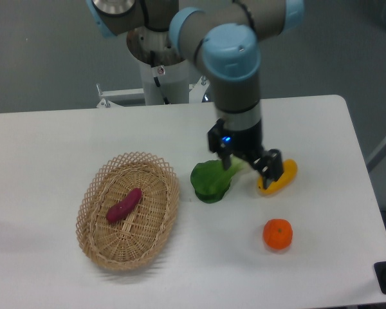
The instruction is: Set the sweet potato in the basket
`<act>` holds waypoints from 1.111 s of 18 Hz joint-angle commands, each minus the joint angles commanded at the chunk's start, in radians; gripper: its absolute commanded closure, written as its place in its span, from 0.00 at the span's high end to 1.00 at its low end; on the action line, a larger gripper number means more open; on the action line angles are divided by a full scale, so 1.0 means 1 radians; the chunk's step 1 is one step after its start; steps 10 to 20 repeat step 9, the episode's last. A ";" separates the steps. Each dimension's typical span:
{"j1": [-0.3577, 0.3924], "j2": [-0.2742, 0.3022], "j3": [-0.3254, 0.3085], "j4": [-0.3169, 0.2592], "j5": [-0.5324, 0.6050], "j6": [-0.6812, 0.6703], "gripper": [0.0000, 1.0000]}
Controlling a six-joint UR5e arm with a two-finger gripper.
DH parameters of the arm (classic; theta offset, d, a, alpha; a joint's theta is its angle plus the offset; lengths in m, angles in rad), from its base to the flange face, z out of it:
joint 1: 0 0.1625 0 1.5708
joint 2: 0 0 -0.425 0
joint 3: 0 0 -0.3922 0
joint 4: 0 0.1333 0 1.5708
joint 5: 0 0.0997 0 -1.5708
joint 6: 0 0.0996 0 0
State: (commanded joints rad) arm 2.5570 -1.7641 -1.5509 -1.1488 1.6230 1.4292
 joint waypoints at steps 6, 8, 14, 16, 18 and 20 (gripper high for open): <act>0.023 0.034 -0.015 -0.022 -0.002 0.060 1.00; 0.025 0.035 -0.015 -0.022 -0.003 0.060 1.00; 0.025 0.035 -0.015 -0.022 -0.005 0.060 1.00; 0.025 0.035 -0.015 -0.022 -0.005 0.060 1.00; 0.025 0.035 -0.015 -0.022 -0.005 0.060 1.00; 0.025 0.035 -0.015 -0.022 -0.005 0.060 1.00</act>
